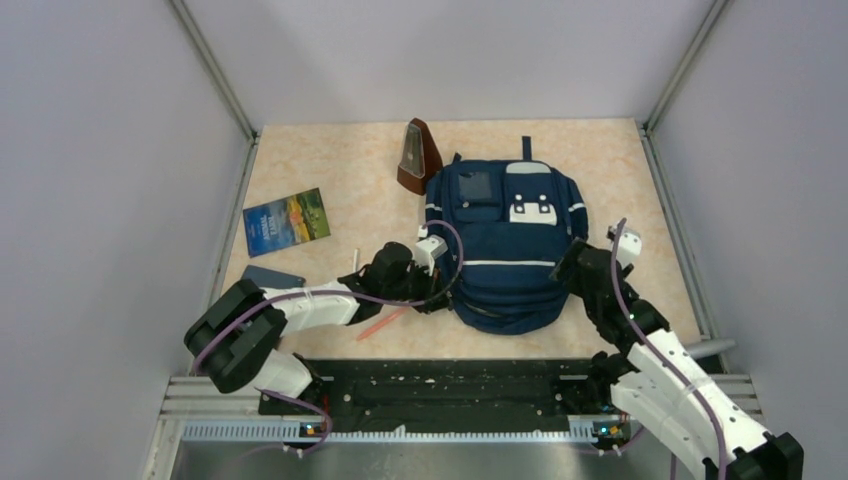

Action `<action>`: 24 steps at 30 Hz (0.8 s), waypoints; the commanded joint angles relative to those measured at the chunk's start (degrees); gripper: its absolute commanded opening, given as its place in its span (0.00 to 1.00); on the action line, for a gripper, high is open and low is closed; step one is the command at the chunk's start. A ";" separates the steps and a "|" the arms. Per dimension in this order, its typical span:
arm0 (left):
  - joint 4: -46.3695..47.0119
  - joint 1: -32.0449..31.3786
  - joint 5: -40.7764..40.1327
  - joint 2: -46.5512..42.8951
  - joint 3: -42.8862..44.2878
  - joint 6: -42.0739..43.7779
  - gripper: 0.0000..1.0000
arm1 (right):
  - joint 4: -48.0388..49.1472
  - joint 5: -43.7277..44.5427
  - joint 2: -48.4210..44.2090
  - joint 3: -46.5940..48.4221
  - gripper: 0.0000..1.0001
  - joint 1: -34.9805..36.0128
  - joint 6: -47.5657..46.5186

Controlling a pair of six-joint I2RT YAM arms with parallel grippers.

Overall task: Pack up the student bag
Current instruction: Zip the student bag at the center of the board.

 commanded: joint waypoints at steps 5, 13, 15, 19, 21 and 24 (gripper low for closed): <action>2.95 -0.07 1.58 -1.38 -0.54 -0.45 0.00 | 2.87 -3.75 -5.35 -7.65 0.72 -0.72 7.88; 3.48 -0.16 2.34 -1.75 -0.95 -0.28 0.00 | 8.72 -12.44 -3.08 -11.93 0.51 -0.71 8.85; 3.48 -0.16 2.82 -1.90 -1.12 -0.03 0.00 | 10.84 -15.02 -2.13 -12.63 0.38 -0.71 8.62; 2.79 -0.18 3.42 -2.22 -1.17 0.13 0.00 | 15.69 -19.74 -0.67 -14.54 0.18 -0.71 9.73; 2.84 -0.28 3.28 -2.59 -1.52 0.04 0.00 | 16.79 -20.58 -0.29 -15.14 0.14 -0.60 10.20; 2.62 -0.26 3.37 -3.13 -1.87 -0.19 0.00 | 18.32 -21.30 -0.64 -16.54 0.01 -0.61 10.88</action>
